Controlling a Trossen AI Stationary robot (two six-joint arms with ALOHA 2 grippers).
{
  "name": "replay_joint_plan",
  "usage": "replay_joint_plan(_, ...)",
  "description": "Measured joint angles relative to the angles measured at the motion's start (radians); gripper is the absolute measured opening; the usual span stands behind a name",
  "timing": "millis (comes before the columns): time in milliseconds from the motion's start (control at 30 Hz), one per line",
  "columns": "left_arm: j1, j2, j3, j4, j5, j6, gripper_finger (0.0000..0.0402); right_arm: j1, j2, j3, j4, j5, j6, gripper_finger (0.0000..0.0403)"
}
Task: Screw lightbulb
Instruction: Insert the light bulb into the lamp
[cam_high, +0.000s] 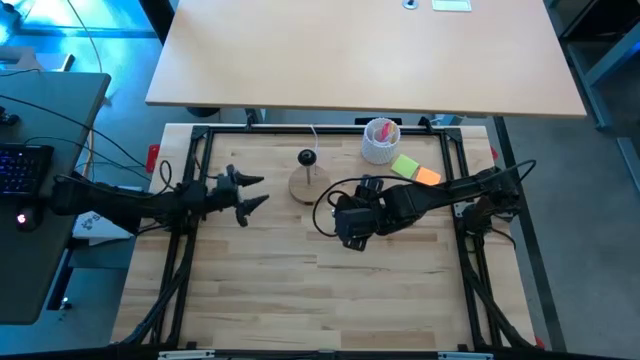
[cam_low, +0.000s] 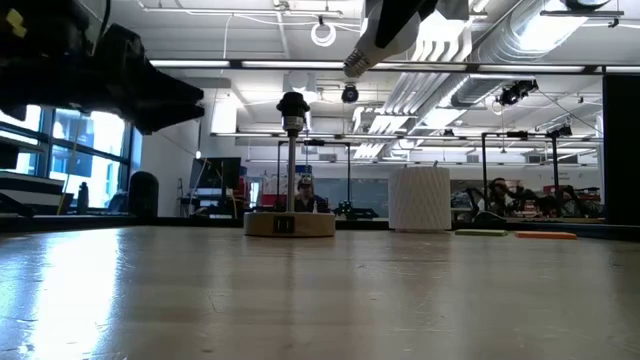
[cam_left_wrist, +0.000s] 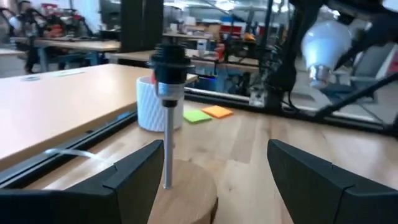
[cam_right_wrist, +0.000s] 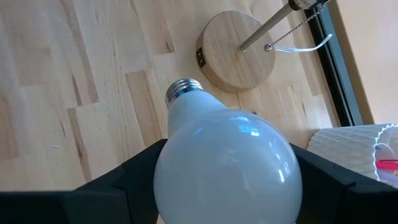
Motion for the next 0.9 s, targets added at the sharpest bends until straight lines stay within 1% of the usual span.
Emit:
replay_joint_plan(67, 0.041, 0.055, 0.018, 0.004, 0.029, 0.006, 0.028, 0.0, 0.0, 0.0, 0.0, 0.0, -0.001, 0.0264)
replay_joint_plan(233, 0.162, 0.218, 0.104, 0.004, 0.188, 0.007, 0.028, 0.0, 0.0, 0.0, 0.001, 0.0, -0.008, 0.0264)
replay_joint_plan(333, 0.216, 0.33, 0.17, 0.013, 0.245, 0.033, 0.0282, 0.0, 0.0, 0.0, 0.01, 0.0, -0.026, 0.0264)
replay_joint_plan(567, 0.275, 0.598, 0.312, 0.021, 0.256, 0.095, 0.0296, 0.0, 0.0, 0.0, 0.055, -0.001, -0.067, 0.0264)
replay_joint_plan(633, 0.28, 0.666, 0.334, 0.067, 0.268, 0.11, 0.0296, 0.0, 0.0, 0.0, 0.055, -0.001, -0.074, 0.0264)
replay_joint_plan(767, 0.278, 0.786, 0.352, 0.256, 0.304, 0.111, 0.0296, 0.0, 0.0, 0.0, 0.054, -0.001, -0.073, 0.0264)
replay_joint_plan(900, 0.281, 0.876, 0.38, 0.375, 0.305, 0.091, 0.0286, 0.0, 0.0, 0.0, 0.055, -0.001, -0.072, 0.0264)
